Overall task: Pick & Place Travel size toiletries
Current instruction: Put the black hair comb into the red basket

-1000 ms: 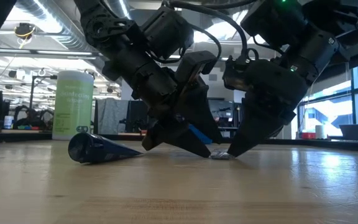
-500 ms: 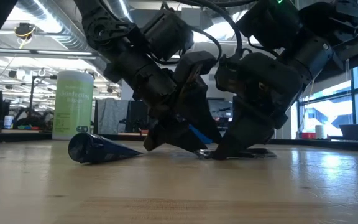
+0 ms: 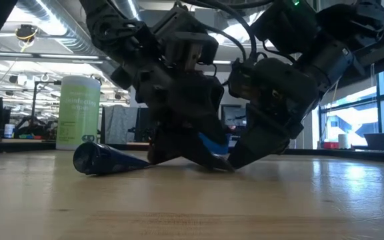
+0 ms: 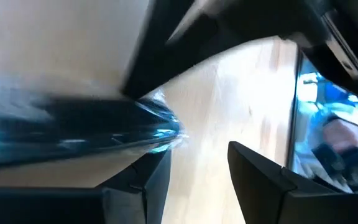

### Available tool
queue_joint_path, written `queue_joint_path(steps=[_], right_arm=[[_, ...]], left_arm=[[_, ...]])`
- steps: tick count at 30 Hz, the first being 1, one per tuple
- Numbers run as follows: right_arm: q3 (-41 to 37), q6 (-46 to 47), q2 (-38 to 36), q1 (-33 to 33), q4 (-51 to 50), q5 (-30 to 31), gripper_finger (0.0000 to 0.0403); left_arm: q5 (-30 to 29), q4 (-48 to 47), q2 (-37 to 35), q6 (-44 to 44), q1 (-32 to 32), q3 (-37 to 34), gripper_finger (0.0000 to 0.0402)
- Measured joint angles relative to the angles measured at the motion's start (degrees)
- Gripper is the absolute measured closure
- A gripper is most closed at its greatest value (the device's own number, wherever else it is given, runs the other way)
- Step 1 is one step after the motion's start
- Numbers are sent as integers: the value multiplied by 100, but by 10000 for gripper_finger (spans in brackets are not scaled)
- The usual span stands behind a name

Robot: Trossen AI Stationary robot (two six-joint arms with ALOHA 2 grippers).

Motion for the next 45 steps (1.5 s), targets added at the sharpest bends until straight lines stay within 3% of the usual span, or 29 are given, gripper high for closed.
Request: queue_joint_path(steps=[2, 12, 20, 34, 41, 45], right_arm=[[0, -15, 0, -2, -5, 6, 403], [-9, -41, 2, -2, 37, -70, 403], [-13, -59, 2, -3, 60, -111, 403], [-15, -122, 0, 0, 102, -212, 403], [-15, -125, -1, 2, 104, -280, 401], [-28, -194, -199, 33, -40, -827, 377]], left_arm=[[100, -15, -2, -10, -19, 1, 245], [-730, -91, -5, -26, -28, -5, 245], [-947, -188, -11, -24, -26, -10, 248], [-1334, -361, -11, 221, 37, -21, 388], [-1315, -361, -11, 296, 37, -23, 391], [-1271, -356, -11, 406, 42, -21, 394]])
